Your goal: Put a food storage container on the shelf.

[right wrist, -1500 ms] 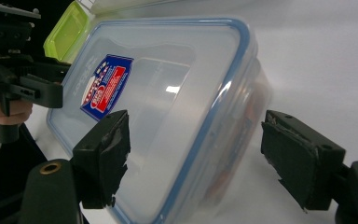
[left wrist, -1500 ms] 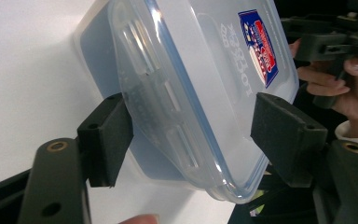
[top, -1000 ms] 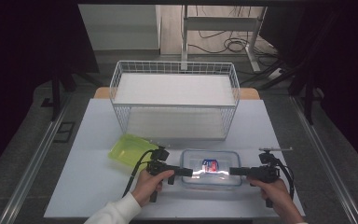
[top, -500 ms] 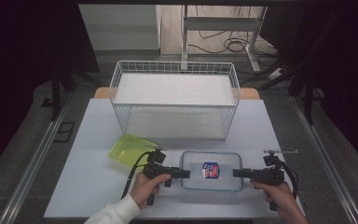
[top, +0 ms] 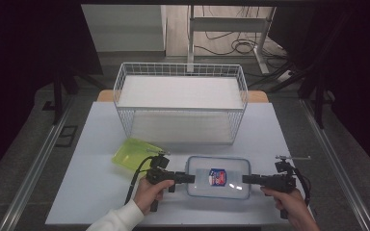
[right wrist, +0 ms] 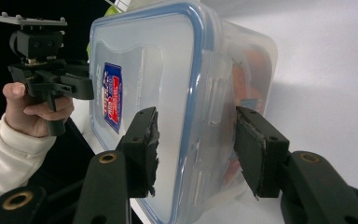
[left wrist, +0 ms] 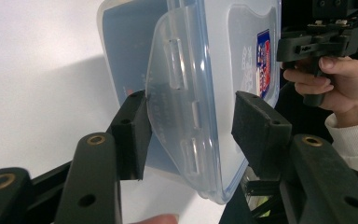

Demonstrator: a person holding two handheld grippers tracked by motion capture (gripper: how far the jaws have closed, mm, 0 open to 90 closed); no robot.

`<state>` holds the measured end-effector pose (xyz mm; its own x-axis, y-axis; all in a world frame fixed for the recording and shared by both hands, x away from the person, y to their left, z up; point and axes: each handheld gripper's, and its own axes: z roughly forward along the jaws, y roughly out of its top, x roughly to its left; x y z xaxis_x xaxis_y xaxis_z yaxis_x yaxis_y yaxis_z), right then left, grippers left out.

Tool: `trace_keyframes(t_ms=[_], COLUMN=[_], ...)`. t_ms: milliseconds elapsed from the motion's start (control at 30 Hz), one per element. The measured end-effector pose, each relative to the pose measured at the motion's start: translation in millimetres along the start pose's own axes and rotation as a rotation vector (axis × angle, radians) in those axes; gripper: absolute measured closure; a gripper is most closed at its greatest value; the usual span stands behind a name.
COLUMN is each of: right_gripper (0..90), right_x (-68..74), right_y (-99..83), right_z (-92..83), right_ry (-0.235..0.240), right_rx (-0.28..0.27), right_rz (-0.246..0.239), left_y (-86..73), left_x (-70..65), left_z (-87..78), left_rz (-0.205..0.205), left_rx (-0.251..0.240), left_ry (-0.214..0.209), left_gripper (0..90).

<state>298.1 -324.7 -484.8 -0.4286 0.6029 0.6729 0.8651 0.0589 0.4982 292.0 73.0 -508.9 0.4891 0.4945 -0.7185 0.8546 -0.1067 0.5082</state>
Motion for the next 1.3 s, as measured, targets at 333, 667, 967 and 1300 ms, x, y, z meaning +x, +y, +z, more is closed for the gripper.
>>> trace_keyframes(t_ms=[333, 667, 967, 1300], right_gripper=[52.0, 52.1, 52.1, 52.0], right_x=[5.6, 11.6, 27.2, 55.7], right_y=[1.0, 2.0, 10.4, 35.3], right_z=[1.0, -1.2, -4.3, 1.5], right_ry=[-0.013, -0.018, 0.002, 0.015], right_rx=[-0.016, -0.024, -0.054, -0.069], right_rz=[-0.009, -0.026, -0.058, -0.121], left_y=[-2.5, -0.6, 8.6, 21.8], left_x=[-3.7, -7.0, -17.5, -26.2], left_z=[-3.9, -8.8, -31.2, -63.7], left_rz=[-0.024, -0.007, 0.019, 0.047], left_rx=[-0.011, -0.011, -0.045, -0.086], left_ry=[0.017, 0.012, 0.012, 0.036], left_gripper=[50.5, 50.9, 52.1, 52.1])
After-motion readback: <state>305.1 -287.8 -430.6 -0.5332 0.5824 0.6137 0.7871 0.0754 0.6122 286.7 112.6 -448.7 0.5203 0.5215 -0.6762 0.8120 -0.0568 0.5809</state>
